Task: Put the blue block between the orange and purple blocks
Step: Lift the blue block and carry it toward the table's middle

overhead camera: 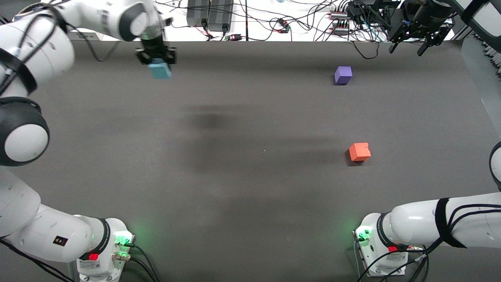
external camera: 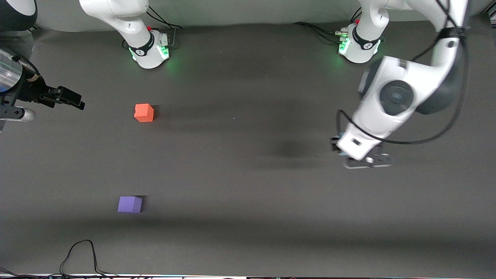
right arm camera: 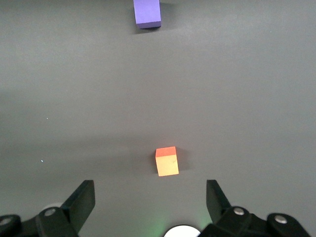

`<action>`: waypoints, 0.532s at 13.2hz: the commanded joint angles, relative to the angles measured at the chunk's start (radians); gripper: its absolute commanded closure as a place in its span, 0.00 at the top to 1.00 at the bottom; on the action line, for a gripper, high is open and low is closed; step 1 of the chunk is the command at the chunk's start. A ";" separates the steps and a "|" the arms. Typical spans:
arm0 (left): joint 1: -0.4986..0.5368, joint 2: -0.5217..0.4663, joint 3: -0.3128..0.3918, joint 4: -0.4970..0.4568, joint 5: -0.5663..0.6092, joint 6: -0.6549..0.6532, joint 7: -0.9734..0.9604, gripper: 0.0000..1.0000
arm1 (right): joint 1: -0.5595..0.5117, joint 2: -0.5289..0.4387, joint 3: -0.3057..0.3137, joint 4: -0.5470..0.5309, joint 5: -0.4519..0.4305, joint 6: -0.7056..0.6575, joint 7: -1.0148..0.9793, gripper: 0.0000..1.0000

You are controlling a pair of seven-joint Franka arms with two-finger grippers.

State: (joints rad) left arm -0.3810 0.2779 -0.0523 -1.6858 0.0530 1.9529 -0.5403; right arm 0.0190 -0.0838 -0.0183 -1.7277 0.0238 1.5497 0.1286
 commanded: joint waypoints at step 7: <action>-0.415 0.280 0.012 0.340 0.004 -0.023 -0.478 0.42 | 0.002 -0.005 -0.006 0.000 0.018 -0.007 -0.020 1.00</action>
State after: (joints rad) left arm -0.7266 0.4810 -0.0587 -1.4428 0.0511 1.9547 -0.9585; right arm 0.0190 -0.0838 -0.0184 -1.7278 0.0238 1.5497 0.1286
